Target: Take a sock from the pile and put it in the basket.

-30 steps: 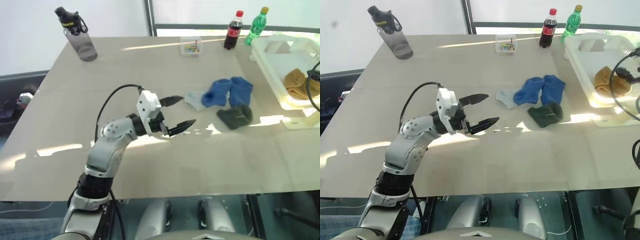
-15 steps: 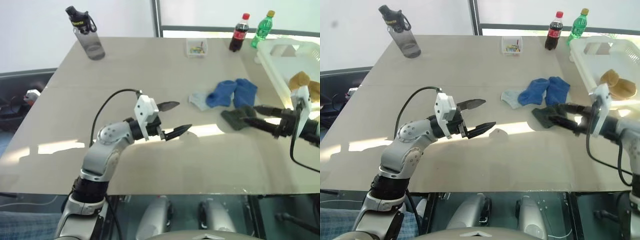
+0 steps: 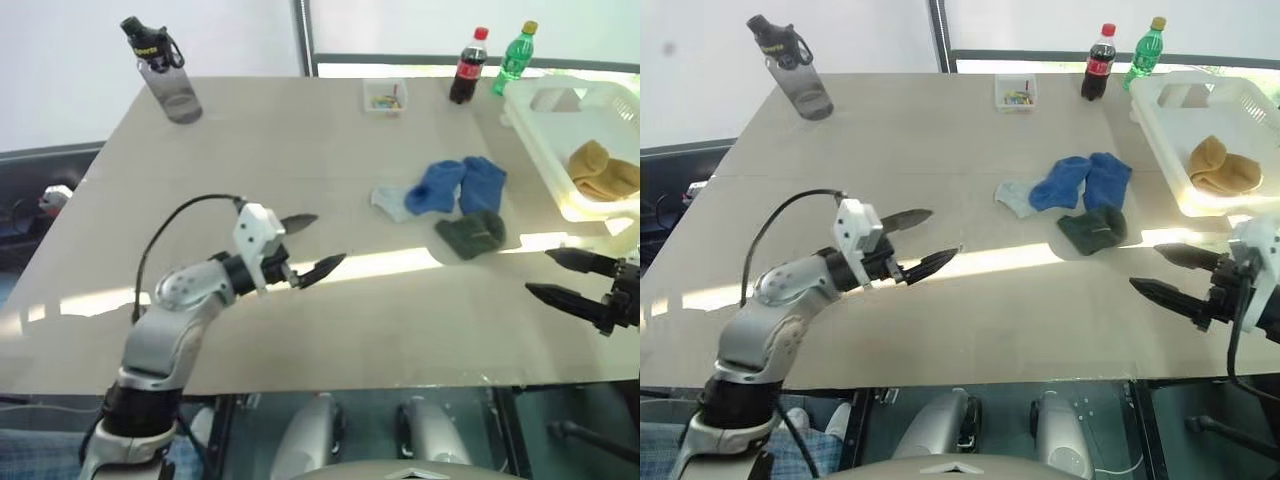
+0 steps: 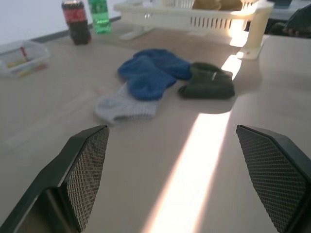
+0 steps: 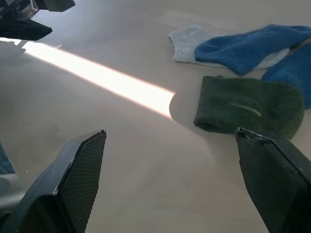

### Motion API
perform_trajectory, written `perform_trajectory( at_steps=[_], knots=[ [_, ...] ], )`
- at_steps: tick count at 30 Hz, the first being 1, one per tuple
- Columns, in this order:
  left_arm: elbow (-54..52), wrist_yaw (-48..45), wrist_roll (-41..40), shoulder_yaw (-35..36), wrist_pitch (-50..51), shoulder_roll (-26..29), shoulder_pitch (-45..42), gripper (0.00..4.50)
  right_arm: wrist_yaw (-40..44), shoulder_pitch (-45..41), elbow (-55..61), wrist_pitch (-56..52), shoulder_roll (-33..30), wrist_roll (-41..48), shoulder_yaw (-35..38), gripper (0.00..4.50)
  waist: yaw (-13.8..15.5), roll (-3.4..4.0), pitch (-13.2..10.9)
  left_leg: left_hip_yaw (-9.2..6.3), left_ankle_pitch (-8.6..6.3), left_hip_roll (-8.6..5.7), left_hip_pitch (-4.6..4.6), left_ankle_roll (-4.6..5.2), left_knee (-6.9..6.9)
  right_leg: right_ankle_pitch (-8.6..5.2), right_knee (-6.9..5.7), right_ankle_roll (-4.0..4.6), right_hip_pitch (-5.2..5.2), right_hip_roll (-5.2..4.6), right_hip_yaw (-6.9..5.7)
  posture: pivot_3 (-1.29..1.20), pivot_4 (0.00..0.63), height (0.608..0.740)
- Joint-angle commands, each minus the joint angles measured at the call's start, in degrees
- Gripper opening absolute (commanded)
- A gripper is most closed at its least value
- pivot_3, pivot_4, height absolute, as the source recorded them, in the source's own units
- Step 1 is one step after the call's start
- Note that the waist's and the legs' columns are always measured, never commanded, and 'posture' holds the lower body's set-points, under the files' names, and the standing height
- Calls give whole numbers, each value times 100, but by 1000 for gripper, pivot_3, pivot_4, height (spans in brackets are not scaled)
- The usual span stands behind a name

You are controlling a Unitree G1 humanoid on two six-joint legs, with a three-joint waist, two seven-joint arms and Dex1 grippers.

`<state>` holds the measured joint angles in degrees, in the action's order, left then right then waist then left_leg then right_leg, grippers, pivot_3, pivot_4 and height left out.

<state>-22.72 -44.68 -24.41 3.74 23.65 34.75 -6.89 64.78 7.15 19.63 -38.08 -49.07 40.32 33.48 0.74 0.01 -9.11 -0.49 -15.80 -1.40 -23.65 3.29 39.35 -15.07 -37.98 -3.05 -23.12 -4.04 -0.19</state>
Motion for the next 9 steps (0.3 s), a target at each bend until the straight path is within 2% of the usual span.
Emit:
perform_trajectory(
  at_steps=[1,9],
  knots=[
    [-560,44,-199,645,106,256,545,4500,204,85,-40,362,-90,31,222,4388,4,-2,0,-1,-1,0,1,1,1,0,1,0,2,-2,-1,0,150,740],
    [-1055,45,-413,1230,244,473,1421,4500,446,-33,-559,844,-231,-222,-75,4388,17,-1,0,-7,-2,1,5,1,1,0,4,1,9,-9,-6,0,150,740]
  ],
)
